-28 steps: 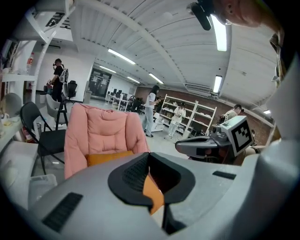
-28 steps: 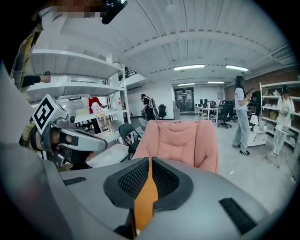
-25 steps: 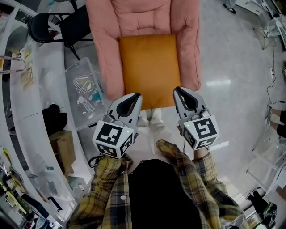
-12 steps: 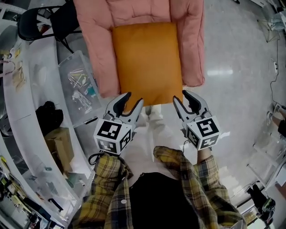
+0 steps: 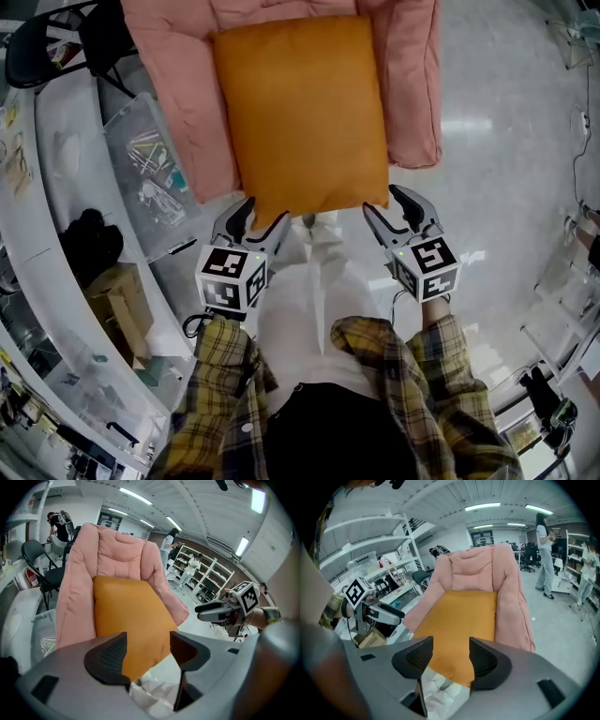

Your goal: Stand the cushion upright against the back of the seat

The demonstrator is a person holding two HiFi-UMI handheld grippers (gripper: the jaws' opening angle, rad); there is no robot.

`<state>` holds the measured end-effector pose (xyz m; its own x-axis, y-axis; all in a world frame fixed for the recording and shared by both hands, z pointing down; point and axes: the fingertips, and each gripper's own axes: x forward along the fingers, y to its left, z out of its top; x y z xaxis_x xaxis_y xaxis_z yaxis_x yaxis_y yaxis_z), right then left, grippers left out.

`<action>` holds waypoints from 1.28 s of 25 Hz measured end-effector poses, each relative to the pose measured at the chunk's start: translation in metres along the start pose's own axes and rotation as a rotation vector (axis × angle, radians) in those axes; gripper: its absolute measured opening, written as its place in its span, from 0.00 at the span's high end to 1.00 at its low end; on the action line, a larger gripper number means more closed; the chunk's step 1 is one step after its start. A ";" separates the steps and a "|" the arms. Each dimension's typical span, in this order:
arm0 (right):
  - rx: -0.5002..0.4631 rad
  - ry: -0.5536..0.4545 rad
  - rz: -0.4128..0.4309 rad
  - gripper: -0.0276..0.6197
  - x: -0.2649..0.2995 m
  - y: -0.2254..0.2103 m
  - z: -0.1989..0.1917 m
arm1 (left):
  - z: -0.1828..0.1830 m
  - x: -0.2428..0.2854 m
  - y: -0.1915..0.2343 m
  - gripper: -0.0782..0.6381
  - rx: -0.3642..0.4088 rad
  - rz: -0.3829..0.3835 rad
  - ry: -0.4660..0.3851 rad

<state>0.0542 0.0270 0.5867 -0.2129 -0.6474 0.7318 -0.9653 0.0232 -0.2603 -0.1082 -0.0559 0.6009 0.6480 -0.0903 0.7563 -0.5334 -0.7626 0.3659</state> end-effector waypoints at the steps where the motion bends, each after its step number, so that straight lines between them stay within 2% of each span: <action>1: 0.009 0.019 0.004 0.60 0.005 -0.003 -0.009 | -0.006 0.006 0.003 0.49 -0.007 0.002 0.012; 4: 0.052 0.058 0.013 0.58 0.017 -0.013 -0.035 | -0.024 0.021 0.014 0.48 -0.026 0.012 0.059; 9: 0.086 0.136 -0.018 0.56 0.031 -0.036 -0.076 | -0.060 0.035 0.032 0.46 -0.074 0.037 0.129; 18: 0.111 0.300 -0.021 0.56 0.061 -0.070 -0.146 | -0.126 0.060 0.044 0.46 -0.121 0.050 0.275; 25: 0.119 0.416 0.009 0.56 0.079 -0.078 -0.187 | -0.160 0.073 0.055 0.45 -0.146 0.078 0.358; 32: 0.109 0.413 0.001 0.56 0.094 -0.081 -0.195 | -0.170 0.092 0.059 0.45 -0.151 0.085 0.392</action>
<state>0.0826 0.1127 0.7997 -0.2785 -0.2878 0.9163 -0.9479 -0.0714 -0.3105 -0.1726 -0.0004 0.7837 0.3580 0.1234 0.9255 -0.6685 -0.6581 0.3464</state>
